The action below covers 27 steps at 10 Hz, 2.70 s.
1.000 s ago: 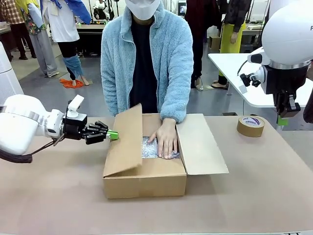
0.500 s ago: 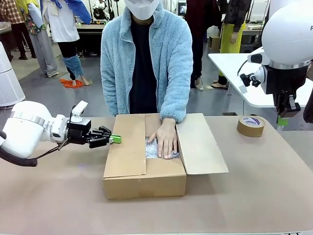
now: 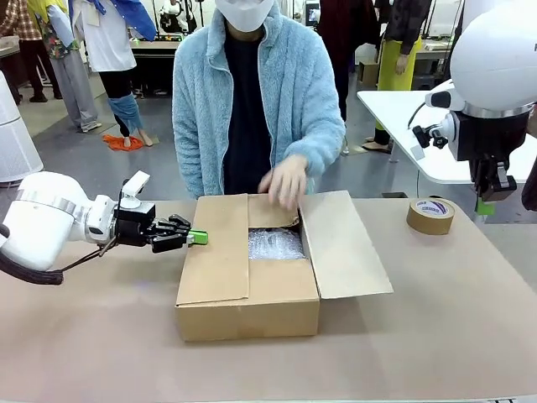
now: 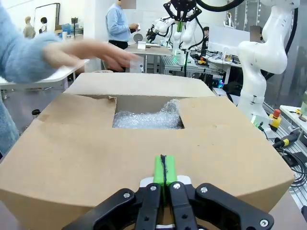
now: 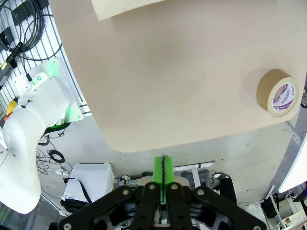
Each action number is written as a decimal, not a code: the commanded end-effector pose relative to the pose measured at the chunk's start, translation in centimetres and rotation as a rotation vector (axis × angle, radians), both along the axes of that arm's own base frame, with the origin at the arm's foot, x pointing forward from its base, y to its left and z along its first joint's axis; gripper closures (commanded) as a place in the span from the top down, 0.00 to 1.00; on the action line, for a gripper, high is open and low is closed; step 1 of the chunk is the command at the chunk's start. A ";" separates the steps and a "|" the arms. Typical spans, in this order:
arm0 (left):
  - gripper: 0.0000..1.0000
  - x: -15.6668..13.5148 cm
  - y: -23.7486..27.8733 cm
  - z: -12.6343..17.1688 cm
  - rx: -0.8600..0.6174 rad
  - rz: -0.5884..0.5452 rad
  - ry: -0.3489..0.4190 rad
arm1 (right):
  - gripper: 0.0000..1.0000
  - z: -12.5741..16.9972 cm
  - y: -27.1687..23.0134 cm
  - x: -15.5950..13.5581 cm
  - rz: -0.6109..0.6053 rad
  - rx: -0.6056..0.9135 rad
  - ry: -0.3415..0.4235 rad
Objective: Wrap the clocks to prevent damage.
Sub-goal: Push the left (or right) flap of the Package Box to close it.
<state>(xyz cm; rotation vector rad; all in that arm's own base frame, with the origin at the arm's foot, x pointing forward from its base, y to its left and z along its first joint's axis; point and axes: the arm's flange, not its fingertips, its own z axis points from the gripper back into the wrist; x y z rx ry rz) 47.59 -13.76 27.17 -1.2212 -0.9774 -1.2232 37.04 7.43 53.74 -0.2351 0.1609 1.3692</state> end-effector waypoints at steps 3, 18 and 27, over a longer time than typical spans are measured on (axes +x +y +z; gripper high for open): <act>0.00 0.0 -0.1 -0.3 0.007 0.003 0.004 | 0.01 0.0 0.0 -0.1 -0.015 -0.017 -0.001; 0.00 0.0 -0.1 -0.3 0.007 0.003 0.004 | 0.01 -3.3 -7.2 9.4 0.177 0.686 0.220; 0.00 0.0 -0.1 -0.3 0.007 0.003 0.004 | 0.01 -6.4 -11.0 10.4 0.211 0.868 0.164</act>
